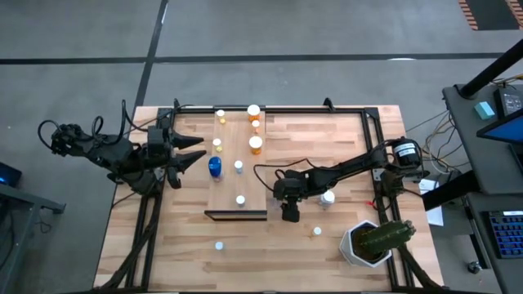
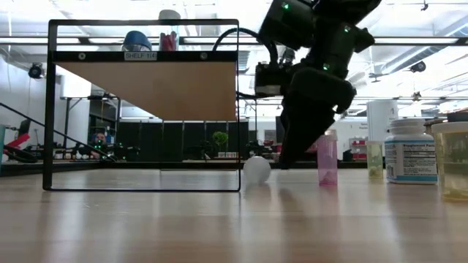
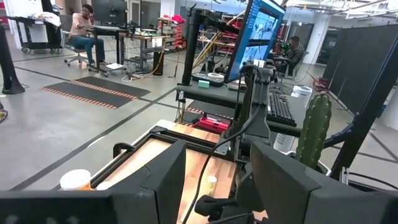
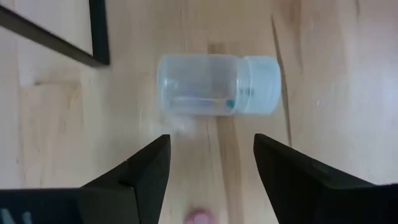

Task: Pick and place medicine bottles onto shelf by color
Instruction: Put the middle transparent pill bottle on the shelf

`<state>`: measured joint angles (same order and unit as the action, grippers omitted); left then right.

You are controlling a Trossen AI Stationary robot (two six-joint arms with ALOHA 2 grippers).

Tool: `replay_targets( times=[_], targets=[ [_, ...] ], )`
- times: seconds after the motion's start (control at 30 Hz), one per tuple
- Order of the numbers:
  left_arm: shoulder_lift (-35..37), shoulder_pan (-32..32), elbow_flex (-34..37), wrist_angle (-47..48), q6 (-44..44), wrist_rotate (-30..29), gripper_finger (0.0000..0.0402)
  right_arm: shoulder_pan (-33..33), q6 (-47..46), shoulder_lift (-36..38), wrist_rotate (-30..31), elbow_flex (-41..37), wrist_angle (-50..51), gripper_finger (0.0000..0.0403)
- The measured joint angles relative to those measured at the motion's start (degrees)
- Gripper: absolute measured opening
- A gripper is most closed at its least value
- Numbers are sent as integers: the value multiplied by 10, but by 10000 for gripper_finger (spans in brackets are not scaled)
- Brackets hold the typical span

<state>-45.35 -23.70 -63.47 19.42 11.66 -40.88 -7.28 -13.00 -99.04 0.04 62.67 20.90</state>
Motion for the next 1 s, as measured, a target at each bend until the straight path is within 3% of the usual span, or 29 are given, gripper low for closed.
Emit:
replay_targets(
  times=[0.2, 0.5, 0.83, 1.0],
  targets=[
    [-1, 0, 1, -5, 1, 0, 164, 7, -7, 0, 24, 21, -2, 221],
    [-4, 0, 0, -10, 0, 0, 164, 4, -144, 0, 27, 30, -51, 221],
    [-3, 0, 0, -10, 0, 0, 164, -7, -101, -1, 20, -17, -126, 221],
    [-3, 0, 0, -10, 0, 0, 164, -7, -65, -6, -27, -41, -176, 221]
  ],
)
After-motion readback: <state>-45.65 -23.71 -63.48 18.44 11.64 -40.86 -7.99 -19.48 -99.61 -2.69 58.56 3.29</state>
